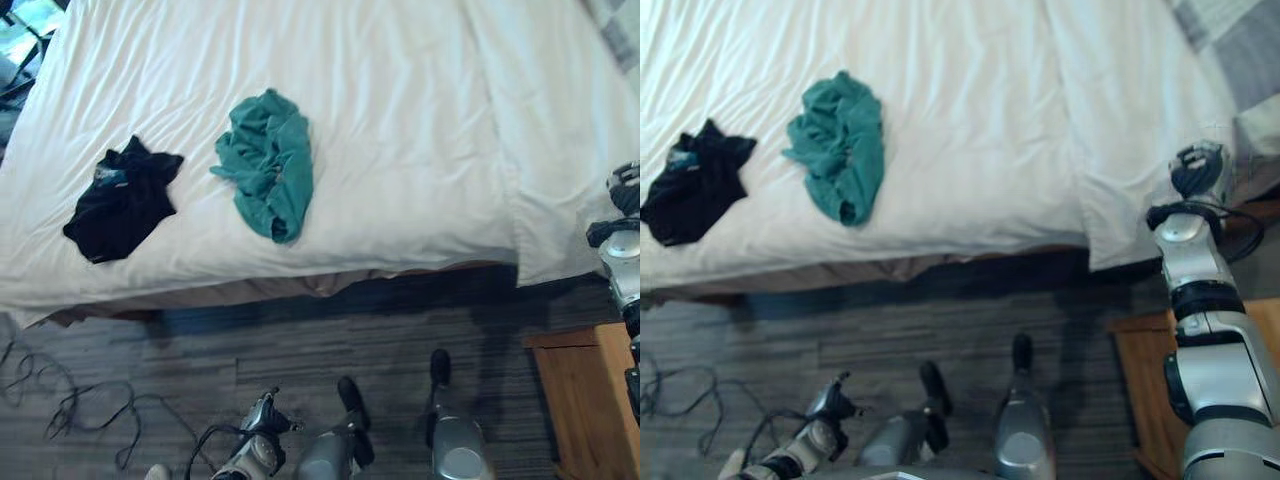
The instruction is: Tidy up the quilt and then pick up the clothes from the bed and put them into the laundry hamper.
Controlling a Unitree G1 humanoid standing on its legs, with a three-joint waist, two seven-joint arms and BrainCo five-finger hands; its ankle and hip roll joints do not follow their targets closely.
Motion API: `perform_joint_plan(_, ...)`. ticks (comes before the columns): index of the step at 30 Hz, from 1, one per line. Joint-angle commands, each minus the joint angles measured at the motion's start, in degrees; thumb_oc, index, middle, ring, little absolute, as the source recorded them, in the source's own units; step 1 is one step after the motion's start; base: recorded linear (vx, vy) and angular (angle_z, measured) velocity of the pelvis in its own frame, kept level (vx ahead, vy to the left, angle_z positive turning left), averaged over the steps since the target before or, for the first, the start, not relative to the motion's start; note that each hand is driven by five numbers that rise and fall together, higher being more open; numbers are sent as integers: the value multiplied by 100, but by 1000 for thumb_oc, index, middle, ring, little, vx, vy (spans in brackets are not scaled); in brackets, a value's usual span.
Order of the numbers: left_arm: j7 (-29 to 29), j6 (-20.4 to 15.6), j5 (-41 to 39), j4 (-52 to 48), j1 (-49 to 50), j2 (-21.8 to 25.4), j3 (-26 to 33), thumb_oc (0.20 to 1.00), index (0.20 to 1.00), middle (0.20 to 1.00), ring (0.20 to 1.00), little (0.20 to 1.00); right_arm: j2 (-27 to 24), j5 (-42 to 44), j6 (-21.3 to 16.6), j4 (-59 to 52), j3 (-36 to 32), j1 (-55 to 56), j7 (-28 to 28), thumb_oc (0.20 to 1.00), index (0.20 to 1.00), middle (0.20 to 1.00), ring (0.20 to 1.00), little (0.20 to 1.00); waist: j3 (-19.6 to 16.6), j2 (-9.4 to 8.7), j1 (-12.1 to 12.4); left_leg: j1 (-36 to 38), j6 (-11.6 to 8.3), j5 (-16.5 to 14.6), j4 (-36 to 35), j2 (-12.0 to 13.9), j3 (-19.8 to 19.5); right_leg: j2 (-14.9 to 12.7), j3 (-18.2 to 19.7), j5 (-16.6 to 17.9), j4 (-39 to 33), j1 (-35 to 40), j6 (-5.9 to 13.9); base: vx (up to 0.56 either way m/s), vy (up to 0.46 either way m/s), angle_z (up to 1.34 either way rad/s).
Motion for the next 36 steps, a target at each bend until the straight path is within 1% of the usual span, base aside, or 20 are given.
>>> perform_joint_plan(1,74,-64,-183,102,-312,202,-103,1000,1000,1000,1000,1000,542,213,81,896,106,30,421,200,200,200,200,200,224,-354,-106,300,-503,-430,13,200,-123,-422,368,-1021,401,-98,623,13,34,15)
perform_joint_plan(7,58,36,152,363,-446,185,53,1000,1000,1000,1000,1000,1330,-449,275,1335,-38,1744,838,200,200,200,200,200,259,-430,-238,318,-479,-454,13,178,-151,-466,298,-958,364,-33,634,10,27,7)
perform_joint_plan(9,32,92,340,453,-437,224,166,1000,1000,1000,1000,1000,1744,-709,333,1466,-165,2745,1068,200,200,200,200,200,211,-616,-303,422,-427,-557,13,148,-185,-532,233,-931,339,102,662,17,39,2)
perform_joint_plan(10,32,92,340,453,-437,224,165,1000,1000,1000,1000,1000,1745,-709,333,1466,-165,2745,1068,200,200,200,200,200,206,-615,-301,418,-427,-557,13,148,-184,-532,235,-931,339,97,662,3,74,13)
perform_joint_plan(13,30,72,336,383,-471,292,239,1000,1000,1000,1000,1000,2070,-835,389,1629,-294,3420,1177,200,200,200,200,200,149,-844,-338,540,-349,-686,13,96,-207,-600,224,-894,356,180,733,-5,92,4)
perform_joint_plan(14,3,58,338,304,-475,351,233,1000,1000,1000,1000,1000,2269,-979,423,1708,-237,3701,1270,1000,1000,1000,1000,1000,110,-999,-320,626,-281,-767,13,50,-228,-632,235,-881,428,201,777,-11,115,-1)
perform_joint_plan(19,-132,62,491,286,-626,491,159,1000,1000,1000,1000,1000,2548,-1432,441,1599,187,3874,1467,1000,1000,1000,1000,1000,99,-1282,-225,777,-160,-875,13,-6,-289,-691,320,-867,933,119,895,-42,119,-2)
perform_joint_plan(20,-218,77,542,355,-698,532,178,1000,1000,1000,1000,1000,2660,-1567,408,1393,447,3840,1612,1000,1000,1000,1000,1000,131,-1338,-180,874,-124,-881,13,76,-291,-599,333,-951,1662,-58,1008,-120,154,-2)
perform_joint_plan(22,-264,133,575,390,-727,538,182,1000,1000,1000,1000,1000,2752,-1570,321,1217,667,3761,1690,1000,1000,1000,1000,1000,165,-1272,-188,937,-28,-846,13,166,-291,-202,553,-1288,2752,-334,985,-126,165,1)
perform_joint_plan(23,-264,133,575,390,-728,539,184,1000,1000,1000,1000,1000,2753,-1570,320,1218,668,3758,1690,1000,1000,1000,1000,1000,153,-1270,-178,921,-29,-840,13,171,-280,-195,562,-1275,2745,-354,982,-11,97,7)
perform_joint_plan(25,-290,181,695,579,-628,591,262,1000,1000,1000,1000,1000,2862,-1840,340,1257,896,3777,1748,1000,1000,1000,1000,1000,-44,-1339,-16,1088,66,-982,70,-64,-398,-7,236,-1804,2107,403,601,120,22,8)
perform_joint_plan(27,-287,187,683,602,-548,578,347,1000,1000,1000,1000,1000,2876,-1831,335,1208,904,3739,1742,1000,1000,1000,1000,1000,-149,-1365,14,1035,81,-1065,257,-161,-431,64,229,-1812,1598,720,485,69,-41,18)
perform_joint_plan(28,-197,127,502,570,-420,467,546,1000,1000,1000,1000,1000,2852,-1810,303,1093,908,3693,1754,1000,1000,1000,1000,1000,-147,-1413,116,631,-2,-1240,1114,-312,-450,-10,244,-1800,853,1114,380,-23,-34,20)
perform_joint_plan(29,-198,127,502,570,-421,469,547,1000,1000,1000,1000,1000,2853,-1810,303,1094,908,3691,1754,1000,1000,1000,1000,1000,-169,-1410,114,593,-3,-1236,1128,-307,-451,-5,243,-1782,837,1091,376,-107,-43,9)
perform_joint_plan(30,-110,42,219,440,-423,395,618,1000,1000,1000,1000,1000,2794,-1863,291,1085,971,3634,1708,1000,1000,1000,1000,1000,-39,-1428,221,44,-190,-1066,1864,-253,-509,-108,188,-1727,568,1232,309,-231,43,11)
perform_joint_plan(31,-22,82,98,405,-460,325,655,1000,1000,1000,1000,1000,2707,-1985,379,1242,1069,3476,1627,1000,1000,1000,1000,1000,151,-1347,356,-638,-820,-553,2684,-288,-811,-161,69,-1704,380,1316,216,-262,94,17)
perform_joint_plan(32,33,120,173,457,-459,328,631,1000,1000,1000,1000,1000,2682,-2045,417,1311,1064,3430,1579,1000,1000,1000,1000,1000,164,-1342,374,-771,-960,-449,2734,-303,-927,-197,32,-1680,334,1304,219,-182,200,43)
perform_joint_plan(34,110,158,180,487,-439,329,654,1000,1000,1000,1000,1000,2656,-2000,422,1311,978,3429,1519,1000,1000,1000,1000,1000,135,-1330,345,-727,-904,-534,2642,-140,-933,-257,5,-1658,348,1274,260,2,220,43)
perform_joint_plan(35,207,213,100,572,-309,287,816,1000,1000,1000,1000,1000,2644,-1838,431,1284,795,3484,1469,1000,1000,1000,1000,1000,33,-1335,286,-323,-635,-801,2118,372,-795,-437,-21,-1639,355,1267,376,87,342,25)
perform_joint_plan(36,261,233,79,639,-239,286,890,1000,1000,1000,1000,1000,2652,-1803,418,1265,722,3525,1467,1000,1000,1000,1000,1000,-13,-1341,248,-15,-601,-791,1783,674,-702,-559,-39,-1615,371,1278,452,85,342,13)
